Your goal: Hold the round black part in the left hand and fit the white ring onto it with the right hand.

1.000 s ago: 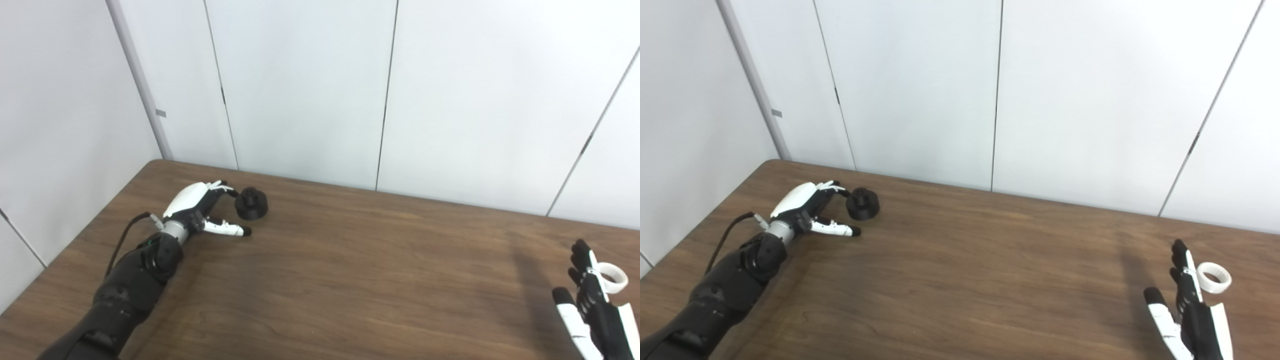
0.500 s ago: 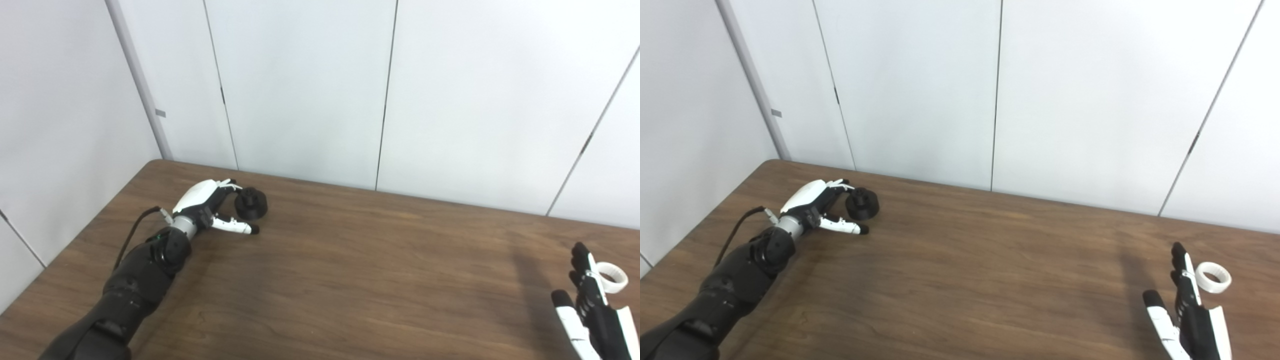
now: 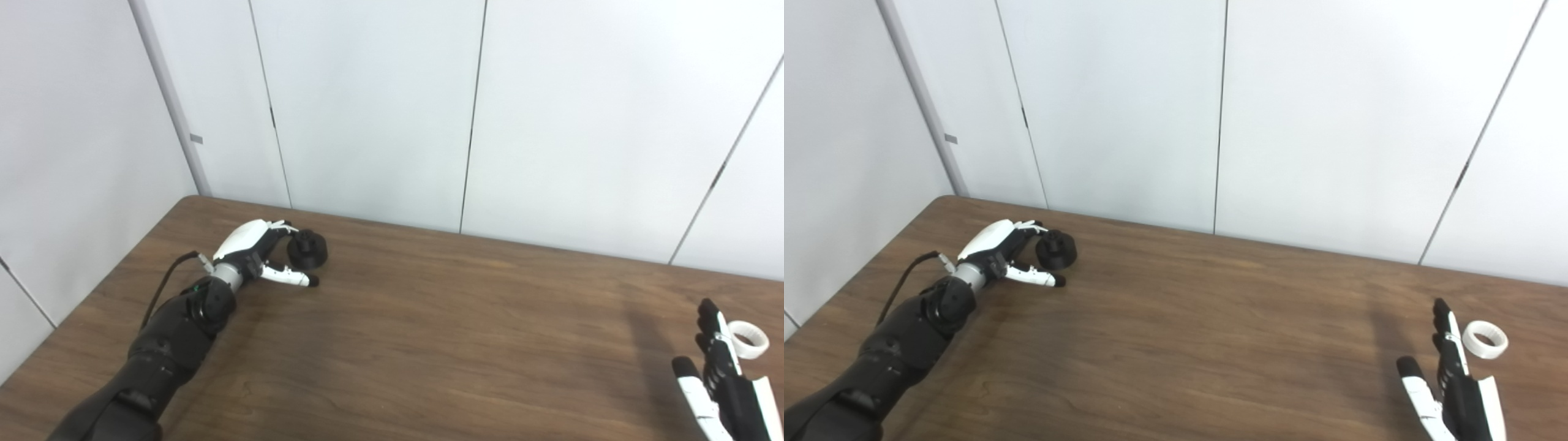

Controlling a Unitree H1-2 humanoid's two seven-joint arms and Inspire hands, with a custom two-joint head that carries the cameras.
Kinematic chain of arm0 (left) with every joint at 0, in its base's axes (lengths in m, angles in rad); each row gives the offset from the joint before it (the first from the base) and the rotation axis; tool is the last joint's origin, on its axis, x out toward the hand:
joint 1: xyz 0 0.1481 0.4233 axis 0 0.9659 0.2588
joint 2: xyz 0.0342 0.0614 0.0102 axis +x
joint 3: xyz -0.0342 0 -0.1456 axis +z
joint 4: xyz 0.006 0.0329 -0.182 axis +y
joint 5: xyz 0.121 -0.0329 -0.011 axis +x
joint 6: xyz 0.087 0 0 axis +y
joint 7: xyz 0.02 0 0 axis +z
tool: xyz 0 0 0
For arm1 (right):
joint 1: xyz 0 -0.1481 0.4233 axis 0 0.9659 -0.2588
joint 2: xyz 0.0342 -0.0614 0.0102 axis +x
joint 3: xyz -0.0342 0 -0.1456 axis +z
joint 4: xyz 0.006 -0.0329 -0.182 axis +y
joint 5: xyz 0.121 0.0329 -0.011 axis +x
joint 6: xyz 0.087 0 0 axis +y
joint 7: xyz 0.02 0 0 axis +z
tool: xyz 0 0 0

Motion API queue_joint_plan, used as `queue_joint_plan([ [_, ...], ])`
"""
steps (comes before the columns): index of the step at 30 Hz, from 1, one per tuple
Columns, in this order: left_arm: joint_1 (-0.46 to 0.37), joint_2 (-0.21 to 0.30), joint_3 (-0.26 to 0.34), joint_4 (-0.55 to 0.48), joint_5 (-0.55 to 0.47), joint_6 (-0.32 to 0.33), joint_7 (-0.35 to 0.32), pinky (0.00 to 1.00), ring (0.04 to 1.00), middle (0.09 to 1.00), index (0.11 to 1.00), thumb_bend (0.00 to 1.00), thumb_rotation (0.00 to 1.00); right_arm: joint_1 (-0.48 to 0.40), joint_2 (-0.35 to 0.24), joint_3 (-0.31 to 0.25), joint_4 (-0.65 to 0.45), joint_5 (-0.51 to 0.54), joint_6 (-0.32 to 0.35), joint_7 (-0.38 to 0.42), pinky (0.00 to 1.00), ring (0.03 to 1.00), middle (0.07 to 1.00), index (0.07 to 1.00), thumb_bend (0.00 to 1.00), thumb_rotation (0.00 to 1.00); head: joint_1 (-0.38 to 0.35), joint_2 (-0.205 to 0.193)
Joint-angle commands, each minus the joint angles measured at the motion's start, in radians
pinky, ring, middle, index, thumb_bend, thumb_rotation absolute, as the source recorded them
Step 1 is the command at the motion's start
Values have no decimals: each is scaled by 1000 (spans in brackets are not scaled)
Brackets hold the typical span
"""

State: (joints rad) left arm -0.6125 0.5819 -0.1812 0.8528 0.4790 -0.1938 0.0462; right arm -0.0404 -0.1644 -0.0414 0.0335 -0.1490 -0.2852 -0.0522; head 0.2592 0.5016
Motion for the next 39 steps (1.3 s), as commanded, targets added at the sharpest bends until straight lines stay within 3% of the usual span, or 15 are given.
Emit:
queue_joint_plan([
  [1,-55,23,4,-8,4,-29,37,1000,994,942,739,987,329,81,36,23,50,-9,-16,-6,986,1000,997,987,477,843,1,-3],
  [2,-57,18,8,6,4,-51,69,1000,993,938,723,978,319,82,37,24,48,-10,-15,-7,986,1000,997,986,477,842,-1,-9],
  [3,-60,15,10,23,6,-74,100,1000,976,890,607,757,195,83,39,25,46,-10,-15,-7,987,1000,999,988,479,843,-3,-11],
  [4,-63,11,11,43,8,-98,133,1000,963,856,547,644,129,85,40,26,46,-9,-14,-6,987,1000,999,988,481,845,-4,-11],
  [5,-70,8,11,68,6,-122,156,1000,951,817,508,573,84,86,43,27,46,-8,-16,-5,987,1000,1000,992,482,847,-5,-13],
  [7,-80,6,10,105,-1,-157,176,1000,947,784,488,537,62,86,48,30,48,-8,-19,-6,990,1000,1000,993,481,846,-7,-11],
  [11,-97,5,-1,159,7,-208,222,1000,924,735,483,524,53,92,65,37,21,-27,4,-14,986,1000,995,984,471,831,-14,-3],
  [22,-111,11,-16,231,3,-257,245,1000,925,724,482,524,52,96,82,49,6,-24,9,-14,995,1000,1000,986,463,826,-29,15],
  [29,-74,52,-64,139,41,-269,209,1000,939,739,483,523,51,105,84,46,-35,-29,38,-9,988,1000,1000,988,456,815,-58,52],
  [39,23,102,-138,-102,192,-257,197,1000,941,727,482,524,54,104,88,32,-82,-60,67,-23,1000,1000,999,982,515,874,-62,76],
])
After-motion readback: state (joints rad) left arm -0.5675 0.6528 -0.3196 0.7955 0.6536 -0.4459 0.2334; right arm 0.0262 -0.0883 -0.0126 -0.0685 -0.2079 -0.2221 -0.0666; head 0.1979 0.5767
